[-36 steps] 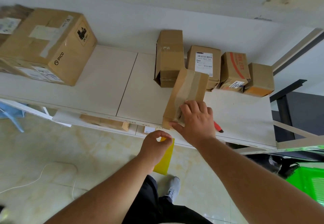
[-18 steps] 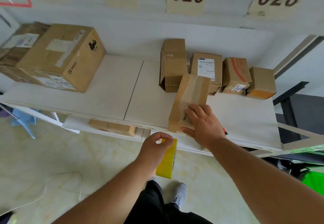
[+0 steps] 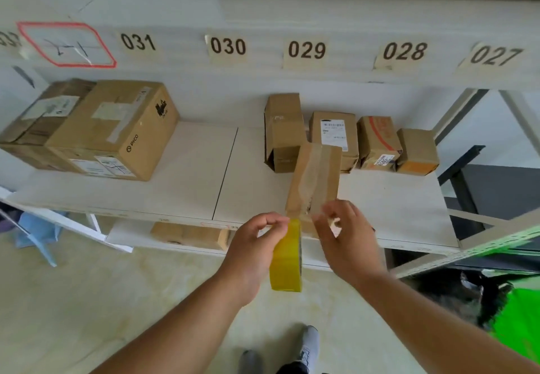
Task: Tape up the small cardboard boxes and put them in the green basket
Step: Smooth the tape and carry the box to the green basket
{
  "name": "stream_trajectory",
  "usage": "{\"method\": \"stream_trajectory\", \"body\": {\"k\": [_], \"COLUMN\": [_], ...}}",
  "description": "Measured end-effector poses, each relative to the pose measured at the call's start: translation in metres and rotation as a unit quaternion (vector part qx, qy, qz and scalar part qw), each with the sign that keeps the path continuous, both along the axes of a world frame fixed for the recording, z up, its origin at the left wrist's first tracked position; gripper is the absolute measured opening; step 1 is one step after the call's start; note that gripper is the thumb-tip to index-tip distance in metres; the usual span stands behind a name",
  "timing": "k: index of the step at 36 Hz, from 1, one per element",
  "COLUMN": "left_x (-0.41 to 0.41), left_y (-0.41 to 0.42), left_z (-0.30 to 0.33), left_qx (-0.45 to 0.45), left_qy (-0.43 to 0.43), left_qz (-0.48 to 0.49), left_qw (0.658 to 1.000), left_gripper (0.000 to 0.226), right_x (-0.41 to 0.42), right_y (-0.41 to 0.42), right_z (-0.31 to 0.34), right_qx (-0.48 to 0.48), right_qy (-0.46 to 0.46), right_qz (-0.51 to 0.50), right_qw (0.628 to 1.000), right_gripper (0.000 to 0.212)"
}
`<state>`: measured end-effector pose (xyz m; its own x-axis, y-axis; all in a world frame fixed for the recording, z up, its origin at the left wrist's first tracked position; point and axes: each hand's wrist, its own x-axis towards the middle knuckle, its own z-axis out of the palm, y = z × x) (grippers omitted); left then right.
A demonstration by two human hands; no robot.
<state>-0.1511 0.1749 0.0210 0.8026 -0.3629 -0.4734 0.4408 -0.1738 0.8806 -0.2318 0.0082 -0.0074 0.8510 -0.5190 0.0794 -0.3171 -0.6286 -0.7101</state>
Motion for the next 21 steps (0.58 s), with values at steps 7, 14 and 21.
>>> {"method": "stream_trajectory", "body": {"k": [7,14,21], "left_x": [-0.009,0.004,-0.002], "left_y": [0.01,0.033,0.055], "left_z": [0.023,0.04,0.057], "left_qx": [-0.037,0.09,0.018], "left_qy": [-0.044,-0.26,-0.368], "left_qz": [-0.01,-0.095,-0.143], "left_qw": [0.998,0.957,0.919], "left_gripper": [0.009,0.005,0.009], "right_x": [-0.025,-0.03,-0.036], "right_y": [0.062,0.084,0.102], "right_z": [0.033,0.058,0.075], "right_qx": [0.317,0.326,0.35], "right_qy": [0.082,0.055,0.044], "right_qz": [0.082,0.045,-0.002], "right_qw": [0.941,0.943,0.936], "right_gripper": [0.046,0.054,0.052]}}
